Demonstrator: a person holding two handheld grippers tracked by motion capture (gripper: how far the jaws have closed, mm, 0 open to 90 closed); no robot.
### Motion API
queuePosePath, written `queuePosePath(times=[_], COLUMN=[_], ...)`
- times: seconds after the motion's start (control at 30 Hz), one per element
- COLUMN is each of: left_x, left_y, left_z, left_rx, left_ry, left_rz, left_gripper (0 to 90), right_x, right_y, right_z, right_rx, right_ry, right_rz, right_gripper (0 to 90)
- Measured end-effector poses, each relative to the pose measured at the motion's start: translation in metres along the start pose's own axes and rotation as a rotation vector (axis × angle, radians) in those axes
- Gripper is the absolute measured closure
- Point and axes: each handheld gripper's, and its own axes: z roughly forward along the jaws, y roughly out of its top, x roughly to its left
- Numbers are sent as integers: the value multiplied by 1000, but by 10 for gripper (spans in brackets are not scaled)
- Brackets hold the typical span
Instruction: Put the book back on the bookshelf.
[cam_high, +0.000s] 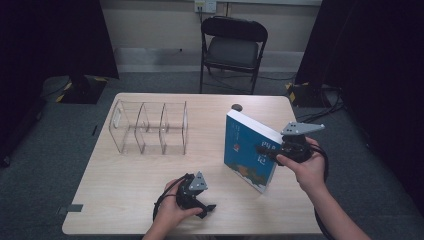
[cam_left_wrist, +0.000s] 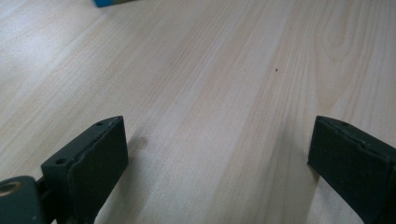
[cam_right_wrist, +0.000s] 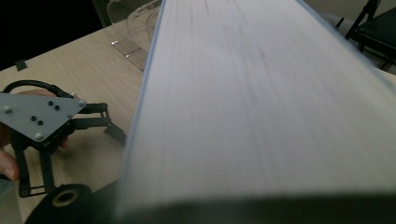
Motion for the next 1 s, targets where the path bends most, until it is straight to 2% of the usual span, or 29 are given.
queuePosePath(times=[0.1,0.17,0.27,0.37,0.5,0.6,0.63,0.7,0.9,0.93,1.0], left_x=[1,3,4,5,7,9,8,7,7,7,7], left_y=[0,1,1,3,10,18,22,29,42,43,43], left_z=[-2,-4,-6,-7,-9,-12,-12,-14,-23,-23,-23], left_rx=[1,-3,1,10,6,2,-9,-1,5,-3,21], left_ry=[19,24,15,-4,3,-3,-4,-10,13,11,14], left_rz=[-20,-38,-83,-89,-107,-125,-123,-105,-79,-86,-91], left_gripper=[109,161,163,165,179,200,199,201,220,220,224], right_x=[7,11,12,15,16,17,17,18,19,19,19], right_y=[-2,-6,-16,-28,-38,-43,-43,-43,-44,-44,-46], right_z=[-7,-11,-17,-22,-30,-34,-34,-34,-35,-35,-36], right_rx=[-1,-14,-37,-52,-64,-65,-63,-62,-66,-70,-74], right_ry=[18,24,31,30,37,40,43,44,58,61,70], right_rz=[-32,-33,-22,-12,0,-9,-15,-21,-29,-31,-30], right_gripper=[618,617,616,616,615,614,614,614,614,614,614])
